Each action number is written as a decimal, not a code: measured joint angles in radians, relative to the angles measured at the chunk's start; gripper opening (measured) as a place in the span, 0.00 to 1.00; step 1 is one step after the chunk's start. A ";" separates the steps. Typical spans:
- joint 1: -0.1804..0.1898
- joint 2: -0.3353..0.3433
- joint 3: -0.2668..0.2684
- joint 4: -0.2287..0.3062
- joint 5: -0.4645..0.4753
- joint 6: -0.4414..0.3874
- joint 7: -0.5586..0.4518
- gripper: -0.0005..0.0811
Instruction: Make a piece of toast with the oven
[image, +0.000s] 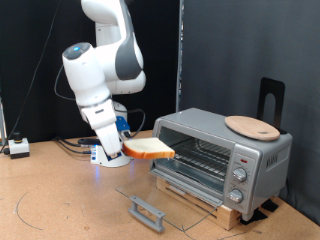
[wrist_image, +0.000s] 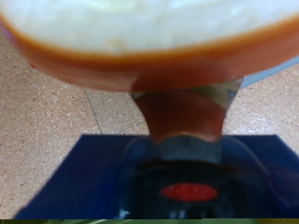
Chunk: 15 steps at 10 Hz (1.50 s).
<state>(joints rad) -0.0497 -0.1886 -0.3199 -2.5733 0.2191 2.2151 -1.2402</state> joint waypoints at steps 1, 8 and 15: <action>0.010 0.015 0.011 -0.007 0.013 0.018 -0.004 0.49; 0.133 0.002 0.155 -0.089 0.130 0.140 0.033 0.49; 0.213 -0.006 0.345 -0.111 0.107 0.239 0.257 0.49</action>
<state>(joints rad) 0.1637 -0.1948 0.0248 -2.6844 0.3256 2.4539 -0.9836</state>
